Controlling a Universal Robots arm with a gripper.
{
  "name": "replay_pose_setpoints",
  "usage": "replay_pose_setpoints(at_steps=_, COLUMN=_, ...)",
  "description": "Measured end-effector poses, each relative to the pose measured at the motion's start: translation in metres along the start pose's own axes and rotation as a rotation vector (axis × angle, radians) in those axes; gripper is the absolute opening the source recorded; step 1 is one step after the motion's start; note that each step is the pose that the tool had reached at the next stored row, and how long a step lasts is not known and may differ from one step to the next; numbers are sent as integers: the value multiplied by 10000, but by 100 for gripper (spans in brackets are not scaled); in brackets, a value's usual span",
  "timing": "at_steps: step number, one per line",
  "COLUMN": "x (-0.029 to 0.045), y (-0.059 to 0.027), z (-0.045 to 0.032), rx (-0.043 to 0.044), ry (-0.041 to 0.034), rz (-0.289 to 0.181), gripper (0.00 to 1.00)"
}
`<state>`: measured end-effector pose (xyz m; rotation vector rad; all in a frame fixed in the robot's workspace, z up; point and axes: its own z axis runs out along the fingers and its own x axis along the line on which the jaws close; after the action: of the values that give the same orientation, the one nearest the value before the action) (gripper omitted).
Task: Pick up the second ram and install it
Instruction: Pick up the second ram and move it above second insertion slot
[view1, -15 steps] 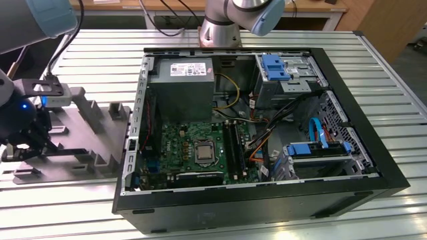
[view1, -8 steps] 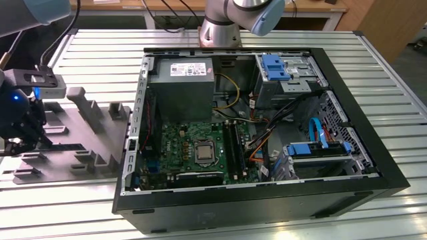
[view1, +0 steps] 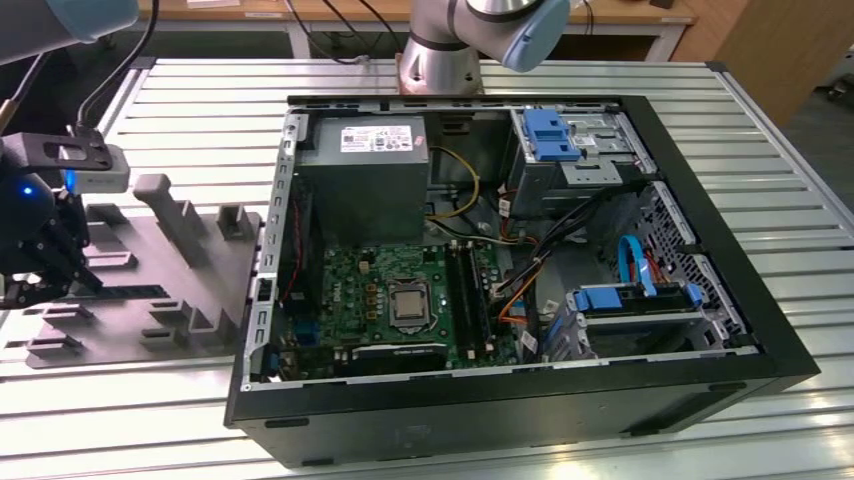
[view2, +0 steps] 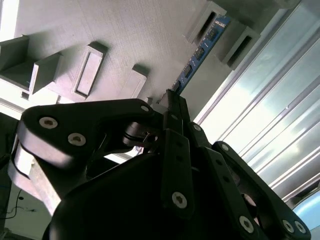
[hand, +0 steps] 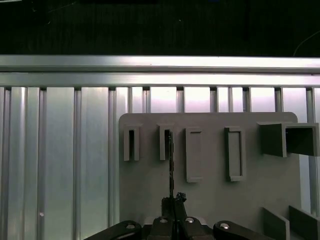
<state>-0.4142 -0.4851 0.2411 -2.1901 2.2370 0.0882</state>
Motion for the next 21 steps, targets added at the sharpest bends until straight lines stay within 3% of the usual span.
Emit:
replay_pose_setpoints(at_steps=5, x=0, y=0, z=-7, rx=-2, ry=2, rz=0, gripper=11)
replay_pose_setpoints(at_steps=8, x=-3, y=2, z=-52, rx=0, ry=-1, rz=0, gripper=11)
replay_pose_setpoints(at_steps=21, x=-21, y=15, z=-439, rx=-1, ry=0, rz=0, gripper=11)
